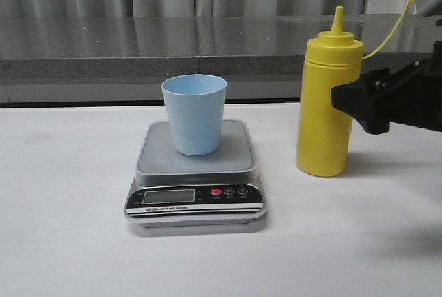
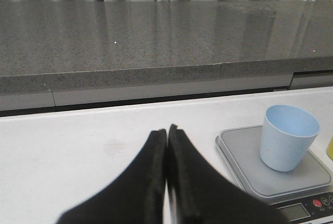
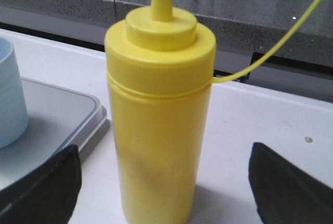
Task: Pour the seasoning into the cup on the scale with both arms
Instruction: 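Close the right gripper around the yellow bottle's body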
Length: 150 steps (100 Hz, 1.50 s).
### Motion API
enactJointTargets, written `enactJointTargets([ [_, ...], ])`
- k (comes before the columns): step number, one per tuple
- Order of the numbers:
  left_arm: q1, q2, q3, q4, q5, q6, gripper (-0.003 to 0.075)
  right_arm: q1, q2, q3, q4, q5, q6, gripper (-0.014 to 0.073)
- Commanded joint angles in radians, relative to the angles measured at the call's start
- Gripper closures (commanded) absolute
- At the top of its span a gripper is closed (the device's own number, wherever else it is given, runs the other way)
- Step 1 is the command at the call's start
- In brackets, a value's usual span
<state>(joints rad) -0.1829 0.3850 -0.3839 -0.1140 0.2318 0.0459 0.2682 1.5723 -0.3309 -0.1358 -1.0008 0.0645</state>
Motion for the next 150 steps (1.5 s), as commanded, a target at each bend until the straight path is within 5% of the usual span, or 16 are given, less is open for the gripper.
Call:
enactJointTargets([
  [1, 0.003, 0.005, -0.026, -0.010, -0.084, -0.008, 0.0740, -0.001, 0.002, -0.023, -0.003, -0.142, -0.010, -0.0050],
  [31, 0.003, 0.005, -0.026, -0.010, -0.084, -0.008, 0.0740, -0.001, 0.115, -0.036, 0.001, -0.273, -0.010, -0.0050],
  [134, 0.003, 0.005, -0.026, -0.010, -0.084, -0.008, 0.0740, -0.001, 0.280, -0.243, -0.004, -0.270, -0.009, -0.0049],
  [150, 0.003, 0.005, -0.026, -0.010, -0.084, -0.008, 0.0740, -0.001, 0.280, -0.243, -0.004, -0.268, -0.009, 0.0074],
])
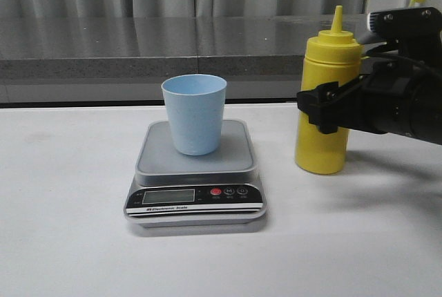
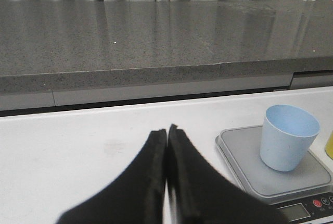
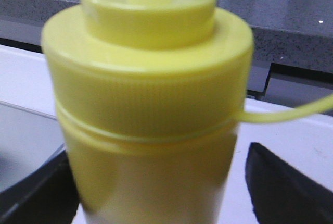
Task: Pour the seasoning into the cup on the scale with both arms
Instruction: 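Close the right gripper around the yellow bottle's body, then lift the yellow bottle and tilt its nozzle toward the cup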
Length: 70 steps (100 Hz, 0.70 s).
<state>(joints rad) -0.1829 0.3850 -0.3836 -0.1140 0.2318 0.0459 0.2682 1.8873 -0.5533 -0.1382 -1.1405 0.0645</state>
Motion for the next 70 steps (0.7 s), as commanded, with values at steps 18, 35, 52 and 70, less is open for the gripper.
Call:
enactJointTargets([
  [18, 0.003, 0.005, -0.026, -0.010, -0.084, -0.008, 0.0740, -0.001, -0.035, -0.020, -0.002, -0.140, -0.009, 0.0286],
  [35, 0.003, 0.005, -0.026, -0.010, -0.084, -0.008, 0.0740, -0.001, -0.036, -0.020, -0.002, -0.164, -0.009, 0.0318],
  [52, 0.003, 0.005, -0.026, -0.010, -0.084, -0.008, 0.0740, -0.001, -0.048, -0.020, -0.011, -0.156, -0.014, 0.0318],
  [70, 0.003, 0.005, -0.026, -0.010, -0.084, -0.008, 0.0740, -0.001, -0.114, -0.020, -0.070, -0.083, -0.107, 0.0318],
])
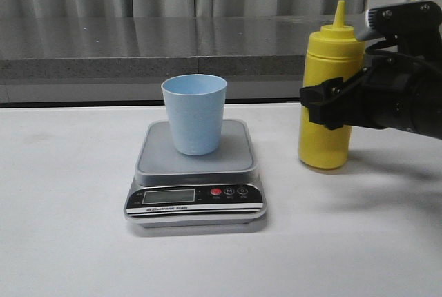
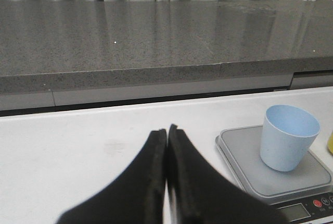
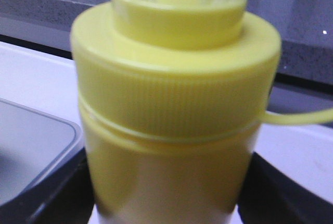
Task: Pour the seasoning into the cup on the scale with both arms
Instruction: 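Lift the yellow bottle and tilt its nozzle toward the cup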
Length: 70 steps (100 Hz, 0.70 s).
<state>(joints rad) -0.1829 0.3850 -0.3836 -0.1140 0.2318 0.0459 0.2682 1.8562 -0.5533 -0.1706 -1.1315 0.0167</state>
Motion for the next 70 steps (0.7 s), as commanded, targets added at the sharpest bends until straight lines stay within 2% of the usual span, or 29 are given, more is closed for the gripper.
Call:
enactJointTargets([
  [1, 0.003, 0.005, -0.026, -0.010, -0.084, -0.008, 0.0740, -0.001, -0.090, -0.020, -0.041, -0.081, -0.063, 0.0318],
  [9, 0.003, 0.005, -0.026, -0.010, -0.084, -0.008, 0.0740, -0.001, -0.135, -0.027, -0.052, 0.001, -0.110, 0.0318],
  [33, 0.003, 0.005, -0.026, -0.010, -0.084, -0.008, 0.0740, 0.001, -0.247, -0.128, -0.152, 0.395, -0.207, 0.0318],
  [70, 0.003, 0.005, -0.026, -0.010, -0.084, -0.008, 0.0740, 0.005, -0.265, -0.290, -0.350, 0.676, -0.223, 0.0318],
])
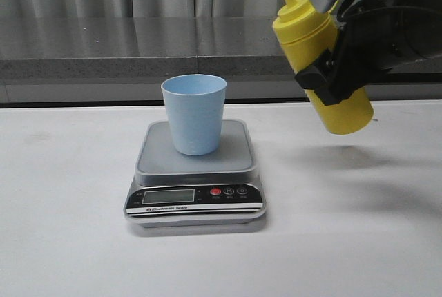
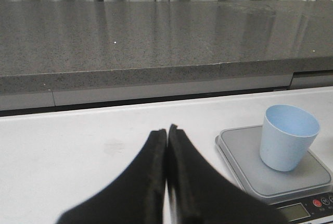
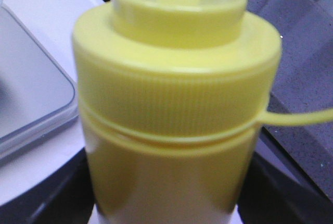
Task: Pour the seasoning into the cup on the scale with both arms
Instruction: 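Lift the yellow bottle and tilt its nozzle toward the cup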
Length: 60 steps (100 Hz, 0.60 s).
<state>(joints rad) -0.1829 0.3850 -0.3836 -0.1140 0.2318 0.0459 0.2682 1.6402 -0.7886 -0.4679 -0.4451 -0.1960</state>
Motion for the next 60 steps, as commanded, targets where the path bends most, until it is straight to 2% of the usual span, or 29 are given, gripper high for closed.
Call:
enactJointTargets([
  [1, 0.003, 0.005, -0.026, -0.010, -0.084, -0.008, 0.0740, 0.005, -0.049, -0.056, -0.060, -0.002, -0.011, 0.0318],
  [20, 0.003, 0.005, -0.026, -0.010, -0.084, -0.008, 0.0740, 0.017, -0.049, -0.087, -0.159, 0.081, -0.012, 0.0318],
  [60, 0.003, 0.005, -0.026, -0.010, -0.084, -0.008, 0.0740, 0.046, -0.049, -0.163, -0.286, 0.293, -0.012, 0.0318],
])
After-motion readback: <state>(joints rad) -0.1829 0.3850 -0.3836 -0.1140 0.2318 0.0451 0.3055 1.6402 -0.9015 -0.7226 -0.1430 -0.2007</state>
